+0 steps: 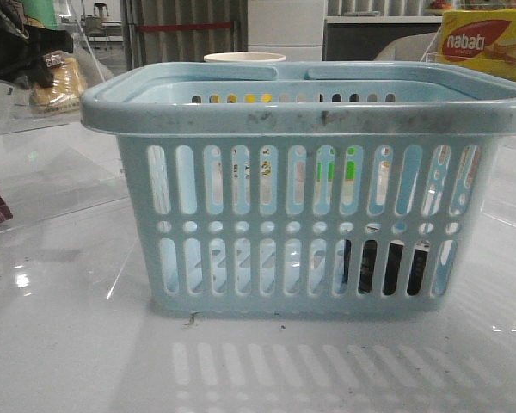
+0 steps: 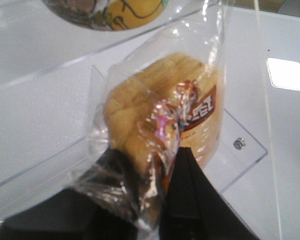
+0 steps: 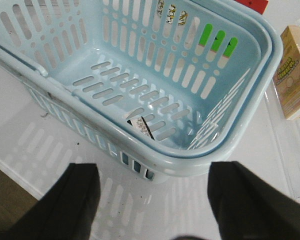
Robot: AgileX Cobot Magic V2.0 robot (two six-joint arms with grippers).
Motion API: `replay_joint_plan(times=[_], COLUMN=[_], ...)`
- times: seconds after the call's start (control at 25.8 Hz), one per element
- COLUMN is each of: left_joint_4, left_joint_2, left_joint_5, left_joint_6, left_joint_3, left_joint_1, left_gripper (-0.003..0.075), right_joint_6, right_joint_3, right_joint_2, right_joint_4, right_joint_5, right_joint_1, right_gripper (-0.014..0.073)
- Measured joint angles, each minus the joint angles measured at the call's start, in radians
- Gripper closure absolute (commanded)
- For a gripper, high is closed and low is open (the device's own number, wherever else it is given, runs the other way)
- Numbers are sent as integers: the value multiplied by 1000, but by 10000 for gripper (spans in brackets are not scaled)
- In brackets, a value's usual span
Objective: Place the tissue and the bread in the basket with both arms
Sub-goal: 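Grasp the bagged bread on the upper shelf with the left gripper, then carry the bread over the basket with the left gripper and release it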
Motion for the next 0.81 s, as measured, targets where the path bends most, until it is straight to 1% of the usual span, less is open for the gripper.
replay_joint_plan(times=[0.35, 0.46, 0.58, 0.81], left_joint_4=[4, 6, 9, 8], left_joint_2=[-212, -302, -382, -465], left_joint_5=[200, 296, 390, 528], left_joint_6=[0, 3, 35, 68], left_joint_3=[0, 0, 0, 0], left_joint_1=[4, -14, -58, -208], left_gripper=[629, 629, 629, 629], right_joint_6=[0, 0, 0, 0], right_joint_3=[0, 0, 0, 0], right_joint_2=[0, 0, 0, 0], right_joint_4=[0, 0, 0, 0], right_joint_5=[0, 0, 0, 0], right_joint_1=[0, 0, 0, 0], right_gripper=[33, 33, 33, 33])
